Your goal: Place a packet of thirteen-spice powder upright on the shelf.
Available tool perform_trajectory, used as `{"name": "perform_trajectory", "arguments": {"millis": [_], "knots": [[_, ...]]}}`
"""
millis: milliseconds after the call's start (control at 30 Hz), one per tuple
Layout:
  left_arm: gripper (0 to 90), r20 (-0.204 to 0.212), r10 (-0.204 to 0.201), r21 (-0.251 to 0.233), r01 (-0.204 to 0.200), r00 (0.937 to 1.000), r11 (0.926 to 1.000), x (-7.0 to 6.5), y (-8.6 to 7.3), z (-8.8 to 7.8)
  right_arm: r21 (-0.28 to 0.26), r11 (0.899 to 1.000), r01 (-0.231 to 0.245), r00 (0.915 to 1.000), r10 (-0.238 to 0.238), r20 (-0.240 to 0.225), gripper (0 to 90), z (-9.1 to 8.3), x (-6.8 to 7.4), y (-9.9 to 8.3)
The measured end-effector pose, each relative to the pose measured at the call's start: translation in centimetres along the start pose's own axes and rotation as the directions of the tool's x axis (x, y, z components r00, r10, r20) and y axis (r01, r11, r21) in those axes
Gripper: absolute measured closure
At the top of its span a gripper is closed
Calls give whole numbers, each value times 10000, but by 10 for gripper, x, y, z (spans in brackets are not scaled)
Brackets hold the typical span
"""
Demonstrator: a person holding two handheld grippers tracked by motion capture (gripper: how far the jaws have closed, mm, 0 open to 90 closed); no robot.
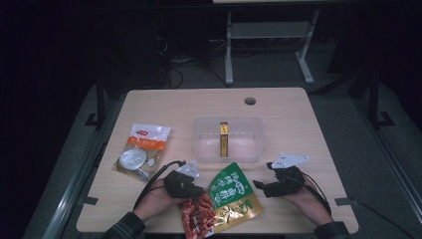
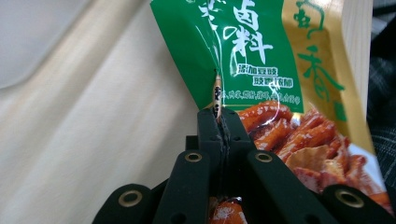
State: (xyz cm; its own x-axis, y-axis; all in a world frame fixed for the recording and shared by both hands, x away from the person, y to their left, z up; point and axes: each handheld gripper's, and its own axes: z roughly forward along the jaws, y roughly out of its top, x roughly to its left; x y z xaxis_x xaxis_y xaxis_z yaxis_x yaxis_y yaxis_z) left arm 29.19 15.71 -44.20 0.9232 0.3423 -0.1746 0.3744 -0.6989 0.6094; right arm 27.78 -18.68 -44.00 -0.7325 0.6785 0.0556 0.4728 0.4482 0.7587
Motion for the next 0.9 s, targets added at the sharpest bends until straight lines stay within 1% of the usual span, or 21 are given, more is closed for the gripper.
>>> {"name": "perform_trajectory", "arguments": {"millis": [67, 133, 167, 267, 300, 333, 400, 467, 500, 533, 567, 600, 633, 667, 700, 733, 767, 800, 833, 867, 900], "knots": [[895, -133, -206, -316, 201, 9997, 9993, 4, -2, -8, -150, 9997, -173, 9998, 172, -31, 189, -2, -2, 0], [896, -265, -366, -570, 351, 9990, 9978, 8, -4, -16, -342, 9988, -341, 9993, 335, -186, 186, -4, -3, 0], [897, -322, -615, -925, 583, 9976, 9940, 11, -6, -24, -368, 9987, -361, 9991, 353, -229, 184, -4, -3, 0], [897, -343, -785, -1355, 732, 9963, 9881, 15, -9, -37, -403, 9983, -433, 9985, 419, -359, 175, -4, -2, 0], [898, -343, -785, -1355, 732, 9963, 9881, 15, -9, -37, -394, 9984, -417, 9982, 399, -447, 170, -4, -1, 0], [898, -392, -888, -1658, 811, 9953, 9828, 17, -11, -47, -362, 9985, -405, 9979, 385, -520, 167, -3, -1, 1], [898, -377, -1061, -2032, 963, 9936, 9744, 18, -12, -55, -298, 9988, -392, 9969, 371, -691, 148, -2, 1, 1], [898, -482, -1108, -2315, 968, 9927, 9680, 19, -12, -62, -186, 9992, -345, 9945, 325, -1000, 140, -1, 2, 1], [898, -521, -1164, -2559, 994, 9918, 9616, 20, -11, -67, -145, 9993, -345, 9926, 325, -1167, 141, -1, 4, 2], [899, -549, -1257, -2736, 1061, 9906, 9560, 20, -11, -70, -65, 9993, -366, 9901, 354, -1355, 141, 0, 6, 3], [898, -636, -1270, -2933, 1031, 9899, 9505, 21, -10, -75, -60, 9995, -302, 9889, 290, -1459, 141, 1, 7, 3], [898, -657, -1351, -3143, 1080, 9887, 9432, 21, -10, -78, -76, 9996, -281, 9852, 264, -1695, 141, 1, 9, 4], [898, -657, -1351, -3143, 1080, 9887, 9432, 21, -10, -78, -105, 9993, -350, 9816, 324, -1882, 140, 2, 11, 5], [898, -661, -1422, -3411, 1116, 9876, 9334, 22, -10, -84, -189, 9990, -397, 9782, 350, -2047, 140, 2, 13, 6], [898, -675, -1457, -3514, 1132, 9870, 9293, 22, -9, -86, -236, 9986, -464, 9735, 399, -2252, 140, 4, 15, 7], [898, -702, -1456, -3596, 1112, 9868, 9264, 21, -9, -87, -323, 9983, -486, 9672, 390, -2511, 140, 5, 18, 9], [898, -702, -1456, -3596, 1112, 9868, 9264, 21, -9, -87, -323, 9983, -486, 9672, 390, -2511, 140, 5, 18, 9], [898, -751, -1452, -3693, 1077, 9865, 9230, 20, -8, -89, -568, 9975, -417, 9592, 241, -2818, 140, 9, 26, 14], [898, -751, -1452, -3693, 1077, 9865, 9230, 20, -8, -89, -568, 9975, -417, 9592, 241, -2818, 140, 9, 26, 14], [897, -708, -1432, -3792, 1061, 9872, 9192, 20, -7, -90, -732, 9966, -375, 9530, 137, -3027, 143, 13, 35, 22], [898, -694, -1443, -3813, 1074, 9871, 9182, 20, -7, -89, -834, 9958, -368, 9498, 89, -3127, 147, 15, 38, 26]]}}
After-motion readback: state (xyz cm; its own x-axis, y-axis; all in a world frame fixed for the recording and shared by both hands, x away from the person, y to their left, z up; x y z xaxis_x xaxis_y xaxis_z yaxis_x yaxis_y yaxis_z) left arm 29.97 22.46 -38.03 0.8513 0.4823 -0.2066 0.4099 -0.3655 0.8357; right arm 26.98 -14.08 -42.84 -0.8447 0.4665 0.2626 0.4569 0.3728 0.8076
